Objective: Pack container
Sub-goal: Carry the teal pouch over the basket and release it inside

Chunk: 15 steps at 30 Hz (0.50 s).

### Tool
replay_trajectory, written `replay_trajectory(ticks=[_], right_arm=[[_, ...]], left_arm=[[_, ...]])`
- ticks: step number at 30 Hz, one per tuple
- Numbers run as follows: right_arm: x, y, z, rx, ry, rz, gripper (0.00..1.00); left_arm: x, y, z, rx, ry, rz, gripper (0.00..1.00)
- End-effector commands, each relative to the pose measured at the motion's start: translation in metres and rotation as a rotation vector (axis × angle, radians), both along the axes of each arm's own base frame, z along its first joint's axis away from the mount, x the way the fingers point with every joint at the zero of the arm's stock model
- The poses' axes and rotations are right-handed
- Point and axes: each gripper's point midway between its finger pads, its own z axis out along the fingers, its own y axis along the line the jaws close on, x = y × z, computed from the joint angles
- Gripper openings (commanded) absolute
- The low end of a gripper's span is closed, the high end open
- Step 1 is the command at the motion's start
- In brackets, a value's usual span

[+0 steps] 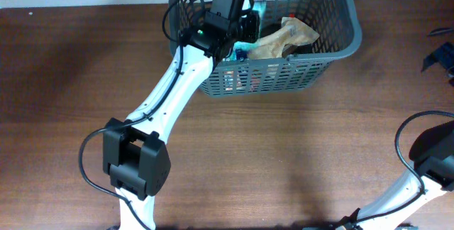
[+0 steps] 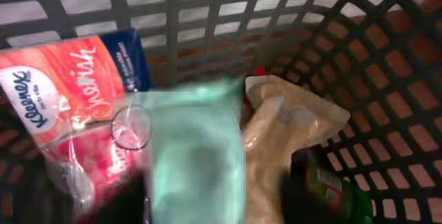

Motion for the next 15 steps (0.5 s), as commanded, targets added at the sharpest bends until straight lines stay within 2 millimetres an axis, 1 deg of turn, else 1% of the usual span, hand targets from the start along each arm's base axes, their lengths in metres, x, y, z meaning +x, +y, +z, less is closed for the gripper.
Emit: replay_trajectory(ticks=[1, 2, 3, 4, 5, 8, 10, 12, 14, 15], right_arm=[[-0.002, -0.001, -0.002, -0.007, 0.013, 0.004, 0.99], [-0.002, -0.001, -0.002, -0.007, 0.012, 0.004, 0.99], [-0.002, -0.001, -0.002, -0.007, 0.013, 0.004, 0.99], [-0.002, -0.001, -0.002, -0.007, 0.013, 0.004, 0.99], [-0.002, -0.001, -0.002, -0.007, 0.012, 0.004, 0.99], [-0.002, -0.001, -0.002, -0.007, 0.012, 0.004, 0.99], [-0.002, -0.001, -0.002, -0.007, 0.013, 0.004, 0.99], [-0.002, -0.001, -0.002, -0.007, 0.013, 0.004, 0.99], [-0.002, -0.001, -0.002, -0.007, 0.013, 0.004, 0.99], [-0.002, -0.001, -0.002, -0.007, 0.012, 0.004, 0.99]], left_arm=[[0.002, -0.002, 0.001, 0.002, -0.009, 0.005, 0.87], [0.003, -0.001, 0.002, 0.0, -0.012, 0.007, 0.87], [0.004, 0.001, 0.004, -0.002, -0.013, 0.01, 0.94], [0.005, 0.003, 0.009, -0.005, -0.019, 0.015, 0.98], [0.005, 0.006, 0.015, -0.008, -0.025, 0.019, 0.99], [0.001, 0.021, 0.046, -0.018, -0.049, 0.037, 0.99], [-0.01, 0.035, 0.071, -0.021, -0.059, 0.05, 0.99], [-0.024, 0.051, 0.095, -0.021, -0.063, 0.066, 0.99], [-0.044, 0.07, 0.116, 0.001, -0.071, 0.067, 0.99], [-0.053, 0.078, 0.123, 0.012, -0.071, 0.068, 0.99]])
